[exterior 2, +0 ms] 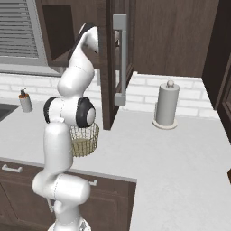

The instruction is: Open the cabinet, pick up the bread from the cabinet and place it in the basket. Then move the basket to the dining counter.

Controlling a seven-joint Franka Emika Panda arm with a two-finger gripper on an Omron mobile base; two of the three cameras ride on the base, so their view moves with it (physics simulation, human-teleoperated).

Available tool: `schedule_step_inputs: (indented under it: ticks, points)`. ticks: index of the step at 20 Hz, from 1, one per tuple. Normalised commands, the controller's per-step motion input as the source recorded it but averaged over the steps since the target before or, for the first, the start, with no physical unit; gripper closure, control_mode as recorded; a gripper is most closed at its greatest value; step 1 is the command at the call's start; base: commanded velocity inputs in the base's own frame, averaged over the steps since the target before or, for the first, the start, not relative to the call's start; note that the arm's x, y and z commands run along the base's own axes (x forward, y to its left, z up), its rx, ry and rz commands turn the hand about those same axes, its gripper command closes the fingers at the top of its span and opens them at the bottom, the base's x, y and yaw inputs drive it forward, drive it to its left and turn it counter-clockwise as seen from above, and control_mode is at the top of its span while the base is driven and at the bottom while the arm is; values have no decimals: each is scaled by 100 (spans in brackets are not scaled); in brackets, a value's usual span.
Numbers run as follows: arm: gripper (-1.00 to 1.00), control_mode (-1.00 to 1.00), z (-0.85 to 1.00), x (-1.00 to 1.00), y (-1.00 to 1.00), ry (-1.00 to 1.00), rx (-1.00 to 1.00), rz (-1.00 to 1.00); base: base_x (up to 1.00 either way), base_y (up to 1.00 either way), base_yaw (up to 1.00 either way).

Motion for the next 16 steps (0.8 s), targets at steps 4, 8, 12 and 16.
schedule_step_inputs:
  ticks: [4,8,12,16]
  points:
    - [-100,-100,-21,36,2,0,-1,5,0,0,0]
    - [100,-100,-44,20,49,7,-7,3,0,0,0]
    - [100,-100,-65,0,69,15,-8,5,0,0,0]
    - [100,-100,-52,0,62,5,-9,7,0,0,0]
